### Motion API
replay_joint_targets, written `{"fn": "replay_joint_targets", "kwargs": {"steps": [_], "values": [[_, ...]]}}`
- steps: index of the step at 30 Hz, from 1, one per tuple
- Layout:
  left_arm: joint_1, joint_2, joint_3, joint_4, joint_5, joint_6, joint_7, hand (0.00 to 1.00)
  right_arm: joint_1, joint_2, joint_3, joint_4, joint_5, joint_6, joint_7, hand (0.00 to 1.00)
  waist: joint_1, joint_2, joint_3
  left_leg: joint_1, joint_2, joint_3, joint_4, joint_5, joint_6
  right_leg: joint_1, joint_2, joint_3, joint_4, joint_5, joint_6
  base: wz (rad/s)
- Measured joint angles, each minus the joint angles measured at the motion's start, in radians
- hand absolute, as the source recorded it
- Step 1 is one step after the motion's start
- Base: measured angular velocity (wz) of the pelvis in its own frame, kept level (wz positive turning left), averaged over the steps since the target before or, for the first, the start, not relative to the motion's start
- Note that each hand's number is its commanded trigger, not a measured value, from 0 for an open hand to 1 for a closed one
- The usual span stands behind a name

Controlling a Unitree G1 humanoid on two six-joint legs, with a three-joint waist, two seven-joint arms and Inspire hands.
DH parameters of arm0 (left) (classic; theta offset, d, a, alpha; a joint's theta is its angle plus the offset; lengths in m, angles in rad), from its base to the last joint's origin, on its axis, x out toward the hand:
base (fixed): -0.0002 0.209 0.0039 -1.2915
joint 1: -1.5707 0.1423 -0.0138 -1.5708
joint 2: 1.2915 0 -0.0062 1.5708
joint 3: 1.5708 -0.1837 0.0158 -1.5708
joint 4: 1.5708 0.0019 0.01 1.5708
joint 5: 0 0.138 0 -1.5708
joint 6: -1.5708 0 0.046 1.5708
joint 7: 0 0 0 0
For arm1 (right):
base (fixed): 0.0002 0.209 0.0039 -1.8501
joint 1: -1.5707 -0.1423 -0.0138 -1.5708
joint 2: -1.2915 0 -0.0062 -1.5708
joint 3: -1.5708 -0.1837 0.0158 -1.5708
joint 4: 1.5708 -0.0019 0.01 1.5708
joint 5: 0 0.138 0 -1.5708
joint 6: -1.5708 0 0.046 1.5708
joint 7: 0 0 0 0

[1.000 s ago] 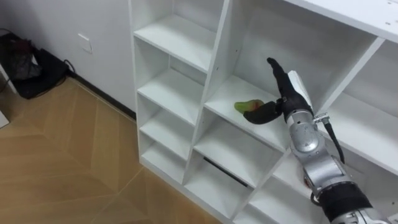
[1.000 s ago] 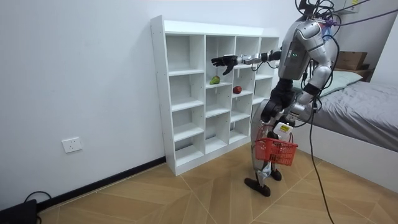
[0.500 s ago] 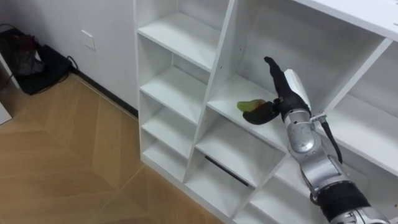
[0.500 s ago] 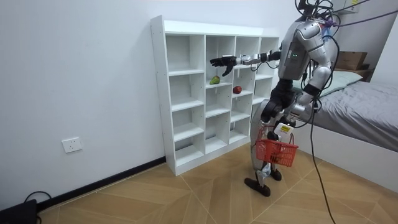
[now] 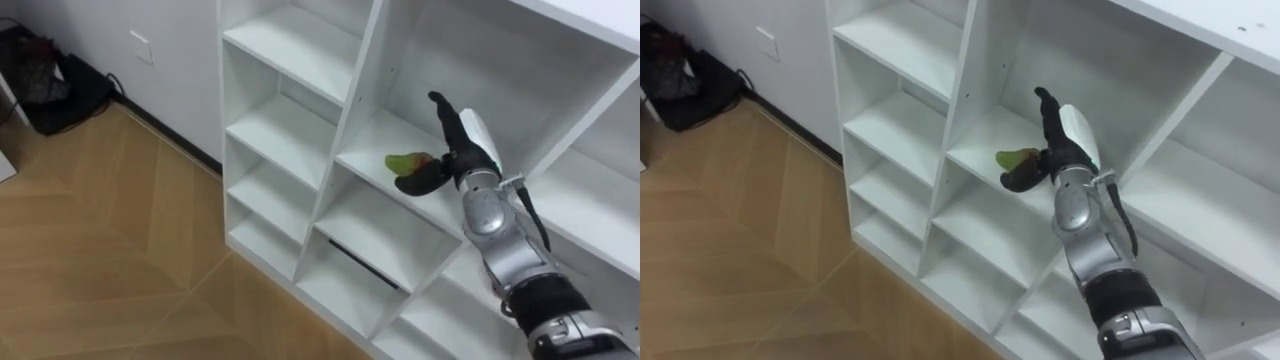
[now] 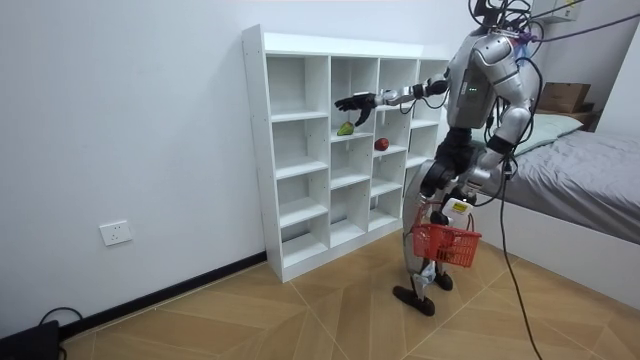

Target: Collect fruits from the closet

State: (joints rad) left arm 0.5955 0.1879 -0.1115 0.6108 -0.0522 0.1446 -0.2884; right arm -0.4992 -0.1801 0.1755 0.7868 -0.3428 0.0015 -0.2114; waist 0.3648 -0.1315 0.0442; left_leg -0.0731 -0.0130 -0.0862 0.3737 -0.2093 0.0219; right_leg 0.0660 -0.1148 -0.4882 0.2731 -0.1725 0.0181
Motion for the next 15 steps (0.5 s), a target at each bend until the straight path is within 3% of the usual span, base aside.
{"fn": "replay_joint_targets", "kwargs": {"steps": [11, 15], "values": [[-0.049, 0.002, 0.009, -0.002, 0.003, 0.007, 0.001, 1.0, -0.003, -0.013, 0.0, 0.066, 0.083, 0.002, -0.007, 0.0, 0.001, -0.001, -0.0015, -0.04, 0.0, -0.002, 0.019, 0.001, 0.001, -0.033, -0.004, -0.009, 0.003, 0.003, -0.002, 0.02], [-0.063, 0.001, 0.001, -0.002, 0.003, 0.008, 0.001, 1.0, -0.034, -0.013, 0.0, 0.118, 0.111, 0.003, -0.025, 0.0, 0.004, -0.015, -0.0093, -0.062, 0.001, 0.002, 0.02, 0.003, 0.0, -0.063, -0.003, -0.008, 0.007, 0.009, -0.007, -0.05]]}}
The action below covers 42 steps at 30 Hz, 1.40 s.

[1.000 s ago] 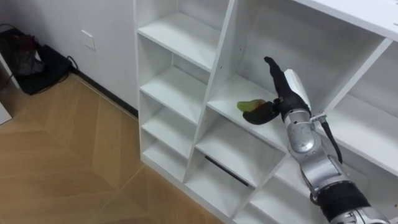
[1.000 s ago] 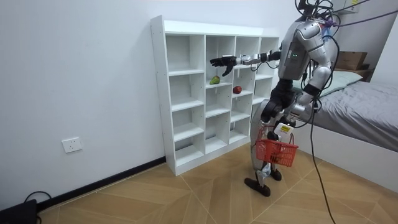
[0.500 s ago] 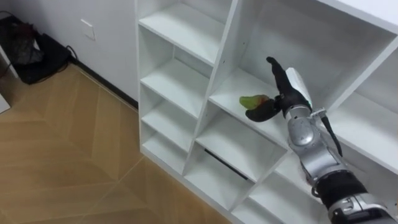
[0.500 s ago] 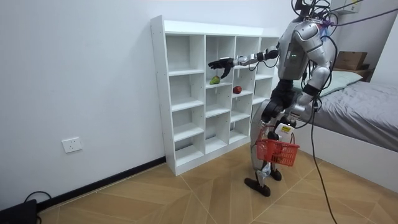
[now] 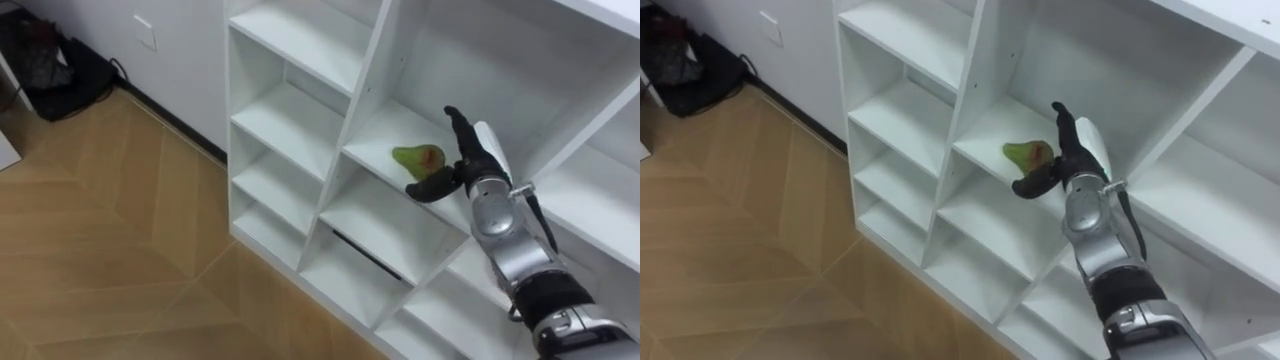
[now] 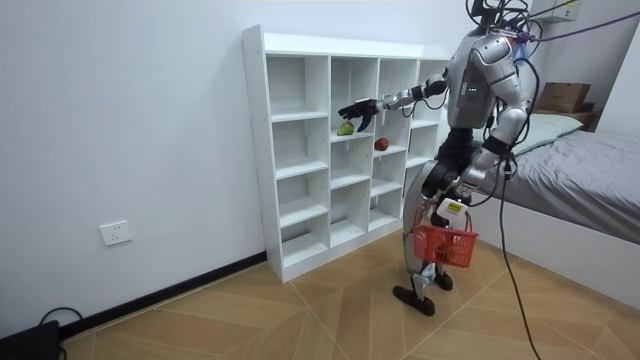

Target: Collect fruits from the closet

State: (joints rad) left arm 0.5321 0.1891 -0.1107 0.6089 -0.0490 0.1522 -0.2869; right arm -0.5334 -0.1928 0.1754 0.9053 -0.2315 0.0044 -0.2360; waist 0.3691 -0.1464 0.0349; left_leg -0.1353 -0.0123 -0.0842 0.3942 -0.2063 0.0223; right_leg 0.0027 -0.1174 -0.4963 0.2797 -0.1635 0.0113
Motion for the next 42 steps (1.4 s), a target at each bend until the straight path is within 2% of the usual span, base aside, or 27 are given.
{"fn": "replay_joint_targets", "kwargs": {"steps": [4, 6, 8, 12, 15, 22, 30, 31, 32, 33, 34, 39, 42], "values": [[-0.015, 0.001, -0.012, 0.005, 0.0, 0.001, -0.001, 1.0, -0.055, -0.002, 0.0, 0.049, 0.0, 0.007, -0.005, 0.0, 0.0, 0.0, 0.0046, -0.014, 0.003, 0.003, 0.002, 0.001, -0.001, -0.015, 0.001, 0.003, 0.005, 0.004, -0.002, -0.04], [-0.022, 0.005, -0.012, 0.005, -0.002, 0.001, -0.001, 1.0, -0.09, -0.002, 0.001, 0.085, -0.001, 0.012, -0.004, 0.0, 0.007, -0.004, 0.0158, -0.019, 0.007, 0.007, 0.002, 0.001, -0.001, -0.023, -0.002, 0.002, 0.012, 0.005, -0.004, -0.05], [-0.032, 0.011, -0.013, 0.01, -0.009, 0.001, 0.0, 1.0, -0.118, -0.003, 0.0, 0.122, -0.003, 0.013, -0.004, 0.0, 0.011, -0.01, 0.0211, -0.033, 0.007, 0.01, 0.003, 0.001, -0.001, -0.037, -0.001, 0.002, 0.011, 0.007, -0.006, -0.04], [-0.072, 0.029, -0.016, 0.032, -0.028, 0.0, 0.012, 1.0, -0.151, -0.003, 0.002, 0.151, 0.0, 0.019, -0.003, 0.0, 0.022, -0.011, 0.0248, -0.072, 0.013, 0.01, 0.014, 0.002, 0.0, -0.061, 0.003, -0.007, 0.005, 0.014, -0.008, 0.01], [-0.092, 0.035, -0.015, 0.041, -0.028, -0.002, 0.044, 1.0, -0.158, -0.003, 0.001, 0.152, 0.004, 0.018, -0.002, 0.0, 0.025, -0.012, 0.0245, -0.087, 0.014, 0.003, 0.015, 0.002, 0.0, -0.074, 0.008, -0.014, -0.007, 0.02, -0.009, 0.05], [-0.107, 0.035, -0.023, 0.059, -0.027, -0.007, 0.088, 1.0, -0.177, -0.014, 0.001, 0.152, 0.009, 0.018, -0.001, 0.0, 0.023, -0.006, 0.0288, -0.109, 0.018, 0.002, 0.016, 0.005, -0.005, -0.094, 0.015, -0.011, -0.008, 0.025, -0.014, -0.01], [-0.118, 0.042, -0.052, 0.059, -0.027, -0.006, 0.111, 1.0, -0.219, -0.015, 0.002, 0.183, 0.045, 0.019, 0.0, 0.0, 0.024, -0.007, 0.0284, -0.138, 0.021, 0.004, 0.021, 0.01, -0.008, -0.125, 0.015, -0.009, -0.003, 0.03, -0.022, 0.0], [-0.118, 0.042, -0.053, 0.059, -0.027, -0.006, 0.112, 1.0, -0.224, -0.015, 0.002, 0.189, 0.049, 0.02, 0.0, 0.24, 0.024, -0.006, 0.0286, -0.139, 0.021, 0.004, 0.021, 0.01, -0.008, -0.127, 0.015, -0.009, -0.003, 0.031, -0.023, 0.0], [-0.119, 0.042, -0.055, 0.058, -0.027, -0.006, 0.119, 1.0, -0.228, -0.016, 0.003, 0.192, 0.057, 0.02, 0.0, 0.7, 0.024, -0.006, 0.0288, -0.147, 0.02, 0.004, 0.022, 0.011, -0.008, -0.129, 0.014, -0.01, -0.003, 0.031, -0.023, 0.0], [-0.12, 0.042, -0.058, 0.058, -0.027, -0.006, 0.123, 1.0, -0.231, -0.017, 0.003, 0.192, 0.067, 0.02, 0.0, 0.78, 0.025, -0.007, 0.0285, -0.154, 0.02, 0.003, 0.024, 0.011, -0.008, -0.134, 0.014, -0.009, -0.004, 0.031, -0.023, 0.0], [-0.121, 0.041, -0.059, 0.057, -0.027, -0.004, 0.125, 1.0, -0.236, -0.02, 0.004, 0.192, 0.072, 0.02, 0.0, 1.0, 0.025, -0.007, 0.0285, -0.16, 0.019, 0.002, 0.027, 0.012, -0.009, -0.139, 0.014, -0.009, -0.004, 0.032, -0.024, 0.0], [-0.126, 0.039, -0.06, 0.057, -0.027, 0.002, 0.13, 1.0, -0.265, -0.022, 0.031, 0.213, 0.074, 0.027, 0.051, 1.0, 0.024, -0.005, 0.0295, -0.176, 0.022, 0.003, 0.029, 0.018, -0.016, -0.163, 0.016, 0.001, -0.005, 0.03, -0.028, -0.06], [-0.128, 0.044, -0.068, 0.051, -0.027, 0.002, 0.136, 1.0, -0.285, -0.025, 0.059, 0.238, 0.04, 0.021, 0.034, 1.0, 0.029, -0.008, 0.0301, -0.189, 0.027, 0.002, 0.029, 0.026, -0.022, -0.179, 0.019, 0.0, -0.004, 0.029, -0.028, -0.01]]}}
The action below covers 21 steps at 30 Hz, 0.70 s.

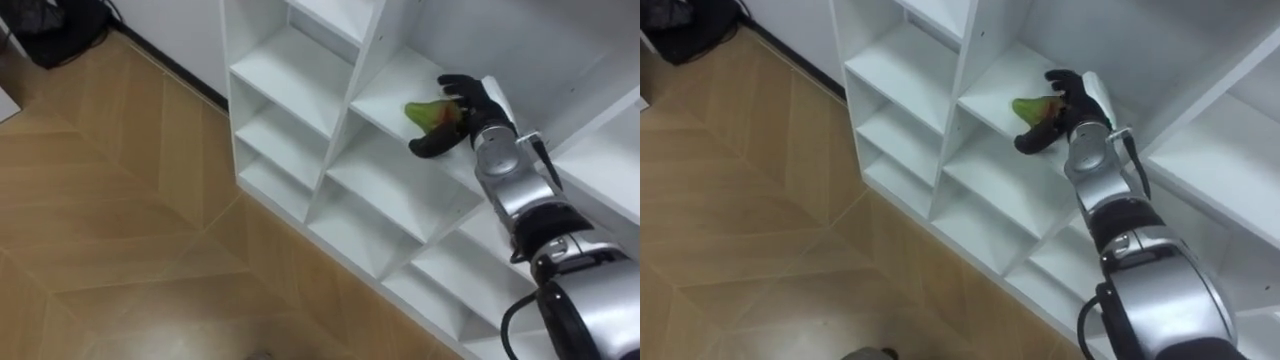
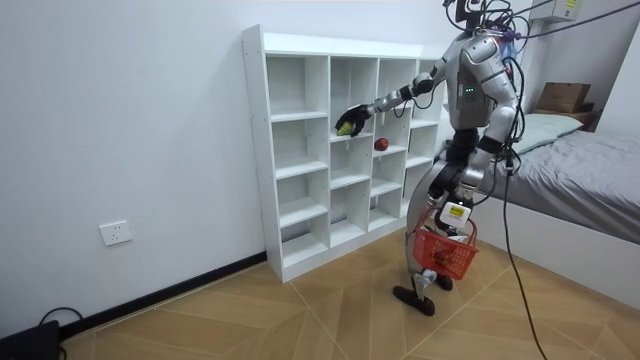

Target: Collect fruits from the closet

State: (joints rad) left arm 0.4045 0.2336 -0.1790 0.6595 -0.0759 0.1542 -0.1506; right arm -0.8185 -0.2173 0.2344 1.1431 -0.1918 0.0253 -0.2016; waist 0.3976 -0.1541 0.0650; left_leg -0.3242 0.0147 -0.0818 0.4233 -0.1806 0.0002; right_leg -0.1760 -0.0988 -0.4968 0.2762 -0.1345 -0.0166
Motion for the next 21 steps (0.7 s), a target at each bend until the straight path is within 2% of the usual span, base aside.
{"fn": "replay_joint_targets", "kwargs": {"steps": [2, 4, 9, 10, 17, 21], "values": [[-0.008, 0.0, -0.007, -0.004, 0.0, 0.0, 0.011, 1.0, -0.026, -0.015, 0.0, 0.026, -0.012, 0.0, -0.011, 1.0, 0.013, -0.004, 0.0031, -0.02, 0.004, 0.0, 0.0, 0.01, -0.002, -0.019, 0.003, -0.002, 0.0, 0.006, -0.005, 0.05], [-0.025, 0.004, -0.019, -0.003, -0.001, 0.0, 0.016, 1.0, -0.035, -0.036, 0.0, 0.028, -0.023, 0.0, -0.02, 1.0, 0.028, -0.008, 0.0109, -0.036, 0.006, -0.004, -0.002, 0.019, -0.004, -0.034, 0.007, -0.004, -0.001, 0.012, -0.014, 0.02], [-0.031, 0.003, -0.023, -0.001, 0.0, -0.001, 0.02, 1.0, -0.043, -0.037, -0.001, 0.028, -0.035, -0.001, -0.017, 1.0, 0.04, -0.01, 0.0133, -0.044, 0.009, -0.005, -0.01, 0.023, -0.01, -0.046, 0.011, -0.001, -0.001, 0.011, -0.02, 0.0], [-0.032, 0.003, -0.023, 0.0, 0.0, -0.001, 0.021, 1.0, -0.049, -0.037, -0.002, 0.028, -0.035, -0.002, -0.016, 1.0, 0.039, -0.011, 0.013, -0.049, 0.01, -0.004, -0.011, 0.024, -0.012, -0.052, 0.012, -0.001, 0.0, 0.013, -0.027, 0.0], [-0.043, 0.002, -0.022, 0.009, 0.001, -0.001, 0.025, 1.0, -0.073, -0.039, -0.023, 0.028, -0.05, -0.003, -0.013, 1.0, 0.037, -0.018, 0.015, -0.06, 0.009, -0.004, -0.025, 0.027, -0.013, -0.071, 0.01, 0.004, 0.004, 0.013, -0.029, 0.0], [-0.068, 0.001, -0.023, 0.031, 0.003, -0.001, 0.025, 1.0, -0.096, -0.056, -0.022, 0.028, -0.044, -0.012, -0.013, 1.0, 0.039, -0.021, 0.017, -0.083, 0.01, -0.005, -0.025, 0.029, -0.014, -0.092, 0.011, 0.0, 0.007, 0.016, -0.033, -0.01]]}}
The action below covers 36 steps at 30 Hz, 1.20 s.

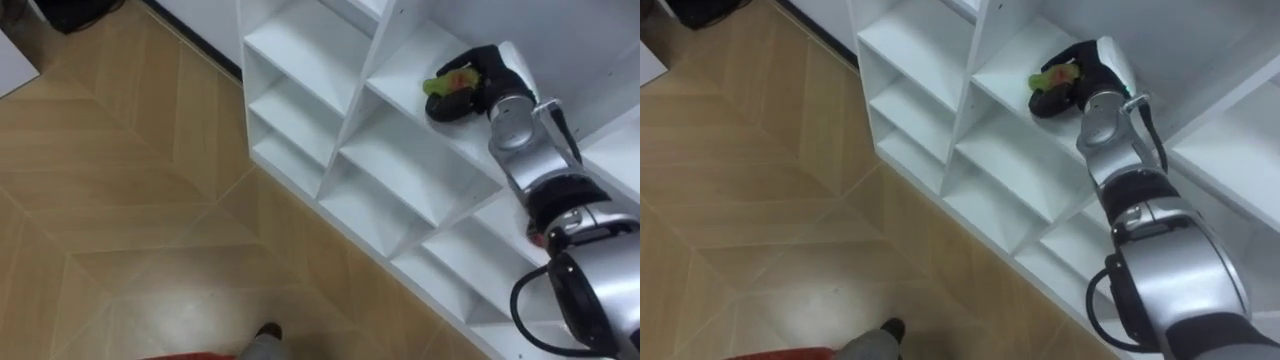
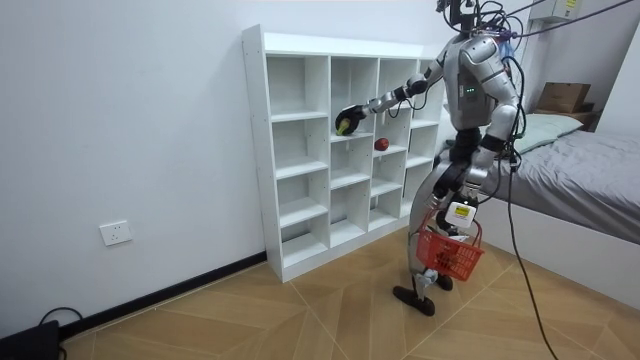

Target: Collect fruits from the closet

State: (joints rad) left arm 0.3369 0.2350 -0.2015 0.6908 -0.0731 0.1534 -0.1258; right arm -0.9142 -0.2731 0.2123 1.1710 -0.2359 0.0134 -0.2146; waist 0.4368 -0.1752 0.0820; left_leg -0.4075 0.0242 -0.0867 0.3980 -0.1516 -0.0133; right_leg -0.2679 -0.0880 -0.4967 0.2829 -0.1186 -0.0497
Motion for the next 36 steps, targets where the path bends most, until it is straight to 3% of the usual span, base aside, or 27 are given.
{"fn": "replay_joint_targets", "kwargs": {"steps": [6, 11, 17, 25, 28, 30, 32, 34, 35, 36], "values": [[-0.021, 0.001, 0.005, 0.0, 0.029, -0.001, 0.009, 1.0, -0.012, -0.01, -0.02, -0.008, 0.017, -0.02, -0.002, 1.0, -0.003, -0.008, 0.0046, -0.022, 0.002, 0.004, -0.002, 0.0, 0.0, -0.025, 0.0, 0.0, -0.002, 0.0, 0.0, 0.0], [-0.064, -0.003, 0.047, -0.037, 0.046, -0.003, 0.039, 1.0, -0.013, -0.009, -0.038, -0.032, 0.026, -0.022, 0.037, 1.0, -0.023, -0.013, 0.0034, -0.02, 0.0, 0.002, -0.007, 0.0, 0.0, -0.022, 0.001, -0.001, -0.009, 0.0, 0.001, 0.0], [-0.064, 0.008, 0.057, -0.086, 0.049, 0.004, 0.078, 1.0, -0.025, -0.009, -0.038, -0.046, 0.033, -0.018, 0.103, 1.0, -0.058, -0.013, 0.0027, -0.014, 0.002, 0.002, -0.003, 0.0, 0.0, -0.018, 0.0, -0.001, -0.009, 0.0, 0.003, 0.01], [-0.063, 0.034, 0.045, -0.125, 0.156, 0.024, 0.08, 1.0, -0.024, -0.003, -0.04, -0.081, -0.017, -0.007, 0.179, 1.0, -0.114, -0.001, -0.0023, 0.013, 0.013, 0.012, 0.001, -0.003, 0.001, 0.013, 0.01, 0.004, -0.027, 0.011, 0.002, -0.03], [-0.063, 0.046, 0.041, -0.131, 0.166, 0.047, 0.081, 1.0, -0.023, 0.028, -0.038, -0.154, -0.054, -0.007, 0.215, 1.0, -0.142, 0.008, -0.0052, 0.054, 0.014, 0.031, -0.011, -0.003, 0.0, 0.042, 0.021, 0.026, -0.035, 0.014, 0.002, -0.18], [-0.062, 0.053, 0.061, -0.167, 0.191, 0.056, 0.097, 1.0, -0.006, 0.038, -0.038, -0.227, -0.063, -0.006, 0.243, 1.0, -0.156, 0.013, -0.0119, 0.09, 0.019, 0.038, -0.027, -0.003, -0.003, 0.08, 0.029, 0.034, -0.068, 0.024, 0.001, -0.09], [-0.068, 0.034, 0.091, -0.267, 0.089, 0.045, 0.136, 1.0, 0.024, 0.047, -0.038, -0.307, -0.05, -0.003, 0.257, 1.0, -0.168, 0.015, -0.0204, 0.115, 0.019, 0.04, -0.04, -0.001, -0.005, 0.102, 0.03, 0.033, -0.077, 0.026, 0.001, -0.03], [-0.101, -0.047, 0.066, -0.321, -0.085, -0.04, 0.157, 1.0, 0.042, 0.091, -0.038, -0.336, -0.067, 0.003, 0.285, 1.0, -0.185, 0.039, -0.0436, 0.182, 0.013, 0.062, -0.078, 0.001, 0.0, 0.15, 0.02, 0.051, -0.079, 0.024, 0.009, -0.19], [-0.109, -0.062, 0.053, -0.327, -0.115, -0.059, 0.154, 1.0, 0.05, 0.102, -0.038, -0.342, -0.075, 0.005, 0.292, 1.0, -0.189, 0.044, -0.0519, 0.203, 0.009, 0.069, -0.092, 0.003, 0.003, 0.162, 0.017, 0.056, -0.079, 0.022, 0.013, -0.22], [-0.122, -0.099, 0.025, -0.329, -0.164, -0.084, 0.144, 1.0, 0.079, 0.115, -0.038, -0.372, -0.089, 0.012, 0.302, 1.0, -0.201, 0.051, -0.0693, 0.249, 0.002, 0.075, -0.119, 0.006, 0.007, 0.191, 0.015, 0.061, -0.08, 0.017, 0.021, -0.12]]}}
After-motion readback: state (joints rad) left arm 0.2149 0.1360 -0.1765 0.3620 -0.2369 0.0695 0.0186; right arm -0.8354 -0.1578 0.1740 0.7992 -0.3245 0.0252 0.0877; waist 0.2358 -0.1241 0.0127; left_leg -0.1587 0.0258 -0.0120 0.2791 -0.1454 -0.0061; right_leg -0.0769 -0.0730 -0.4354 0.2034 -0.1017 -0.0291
